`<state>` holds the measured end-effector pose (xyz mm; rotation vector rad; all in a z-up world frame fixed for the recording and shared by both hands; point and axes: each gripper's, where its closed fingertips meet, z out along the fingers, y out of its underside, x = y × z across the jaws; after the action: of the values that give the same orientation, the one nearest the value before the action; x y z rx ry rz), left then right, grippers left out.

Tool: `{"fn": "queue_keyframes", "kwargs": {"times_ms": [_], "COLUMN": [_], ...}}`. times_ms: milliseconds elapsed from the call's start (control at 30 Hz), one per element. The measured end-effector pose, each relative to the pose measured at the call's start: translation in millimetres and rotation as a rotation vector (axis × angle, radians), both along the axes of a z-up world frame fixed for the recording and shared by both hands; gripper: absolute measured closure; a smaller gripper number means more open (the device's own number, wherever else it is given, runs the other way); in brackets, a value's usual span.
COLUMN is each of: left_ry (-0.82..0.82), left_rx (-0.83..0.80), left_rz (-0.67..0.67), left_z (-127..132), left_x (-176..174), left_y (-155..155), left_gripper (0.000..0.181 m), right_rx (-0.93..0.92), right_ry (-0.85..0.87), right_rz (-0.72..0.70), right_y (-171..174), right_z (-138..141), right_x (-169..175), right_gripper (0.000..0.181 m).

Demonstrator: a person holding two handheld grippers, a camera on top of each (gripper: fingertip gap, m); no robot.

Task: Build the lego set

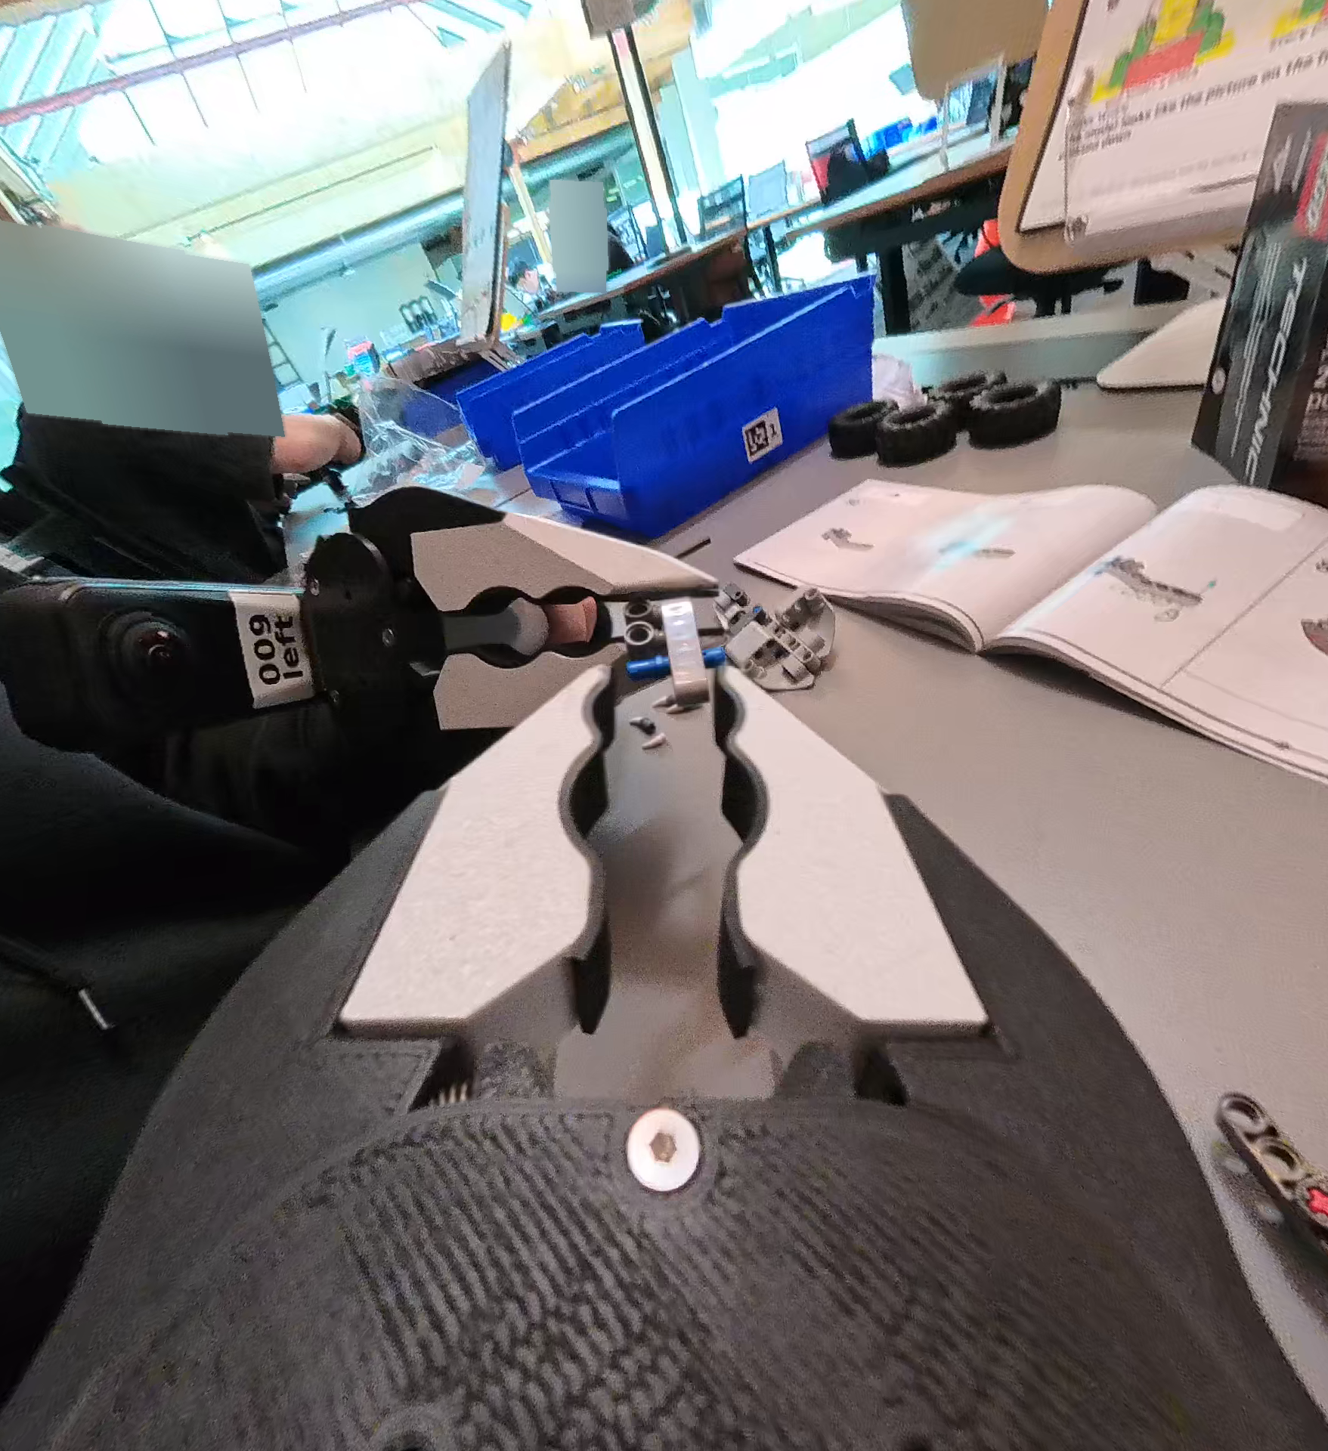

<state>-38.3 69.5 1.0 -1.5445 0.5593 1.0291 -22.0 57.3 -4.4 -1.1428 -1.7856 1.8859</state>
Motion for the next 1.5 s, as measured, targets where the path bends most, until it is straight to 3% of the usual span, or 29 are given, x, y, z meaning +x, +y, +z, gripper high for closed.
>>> {"fn": "queue_keyframes", "kwargs": {"times_ms": [300,567,667,767,1000,1200,1367,1500], "left_ry": [0.027,0.021,0.031,0.034,0.059,0.051,-0.015,-0.055], "left_rx": [0.057,0.060,0.098,0.127,0.134,0.083,0.012,-0.013], "left_rz": [-0.044,-0.043,-0.072,-0.092,-0.098,-0.080,-0.062,-0.048], "left_z": [12,12,19,26,27,17,-3,-10], "left_x": [6,6,11,15,17,10,5,-1], "left_y": [-2,-5,-6,-7,-8,-8,-4,1], "left_gripper": [0.176,0.177,0.178,0.178,0.178,0.178,0.178,0.176], "right_rx": [0.111,0.317,0.280,0.186,0.197,0.239,0.365,0.338], "right_ry": [0.120,0.206,0.212,0.222,0.254,0.264,0.249,0.229], "right_rz": [-0.018,-0.060,-0.037,-0.032,-0.008,-0.039,-0.020,-0.031], "right_y": [-1,-2,-3,2,-6,-8,-7,-2], "right_z": [11,8,12,22,25,19,-3,-7], "right_x": [6,5,8,10,13,8,6,1], "right_gripper": [0.164,0.175,0.173,0.157,0.169,0.169,0.174,0.174]}}
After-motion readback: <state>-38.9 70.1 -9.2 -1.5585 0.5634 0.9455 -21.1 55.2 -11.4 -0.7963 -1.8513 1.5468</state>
